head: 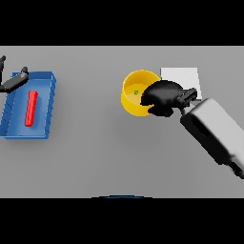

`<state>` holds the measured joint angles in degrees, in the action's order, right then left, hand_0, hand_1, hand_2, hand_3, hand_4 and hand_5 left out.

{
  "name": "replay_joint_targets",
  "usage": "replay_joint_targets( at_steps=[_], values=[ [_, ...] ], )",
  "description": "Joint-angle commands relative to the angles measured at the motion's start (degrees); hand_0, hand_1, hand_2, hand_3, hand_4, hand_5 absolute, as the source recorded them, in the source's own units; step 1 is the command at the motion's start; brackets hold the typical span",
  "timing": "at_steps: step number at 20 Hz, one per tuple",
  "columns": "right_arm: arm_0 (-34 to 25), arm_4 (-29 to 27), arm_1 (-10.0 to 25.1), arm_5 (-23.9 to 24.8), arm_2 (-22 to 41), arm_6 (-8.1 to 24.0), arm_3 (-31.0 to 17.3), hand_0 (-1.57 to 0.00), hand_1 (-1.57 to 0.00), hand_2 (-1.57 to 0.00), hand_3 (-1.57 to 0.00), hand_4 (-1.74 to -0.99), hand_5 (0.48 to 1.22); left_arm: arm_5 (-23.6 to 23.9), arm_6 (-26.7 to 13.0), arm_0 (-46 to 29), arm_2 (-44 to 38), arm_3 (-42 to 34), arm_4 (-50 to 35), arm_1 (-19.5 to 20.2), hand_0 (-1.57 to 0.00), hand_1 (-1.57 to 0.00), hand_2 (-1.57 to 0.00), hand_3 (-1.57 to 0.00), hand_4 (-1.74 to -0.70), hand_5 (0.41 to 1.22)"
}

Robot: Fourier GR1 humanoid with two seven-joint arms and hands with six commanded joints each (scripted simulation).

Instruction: Pick up the red beaker and tilt it to pour out 1 green nut into yellow bowl. Pick up the yellow bowl and place it on the metallic measuring scale.

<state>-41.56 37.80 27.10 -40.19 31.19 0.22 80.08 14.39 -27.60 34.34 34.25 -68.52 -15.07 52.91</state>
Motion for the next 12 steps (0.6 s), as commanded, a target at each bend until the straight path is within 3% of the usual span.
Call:
replay_joint_targets(
  at_steps=[1, 4, 12],
  values=[
    [-1.0, 0.4, 0.9, 0.6, -0.2, -1.1, -0.3, -1.57, -1.57, -1.56, -1.24, -1.719, 1.220, -0.1, 0.4, -0.1, 0.1, -0.4, 0.2, 0.4, 0.00, 0.00, 0.00, 0.00, -0.80, 0.723],
    [-2.6, 0.8, 3.1, 1.7, -1.1, -2.6, -0.7, -1.57, -1.57, -1.57, -1.32, -1.720, 1.220, 0.4, 0.0, -0.3, -0.1, -1.6, 0.0, 0.8, 0.00, 0.00, 0.00, 0.00, -0.81, 0.735],
    [-5.7, 0.2, 6.0, 8.5, -4.6, -3.4, -13.5, -1.57, -1.57, -1.57, -1.21, -1.720, 1.221, 1.9, -3.5, -1.4, 0.6, -4.8, 0.3, 1.5, 0.00, 0.00, 0.00, 0.00, -0.82, 0.750]
  ],
)
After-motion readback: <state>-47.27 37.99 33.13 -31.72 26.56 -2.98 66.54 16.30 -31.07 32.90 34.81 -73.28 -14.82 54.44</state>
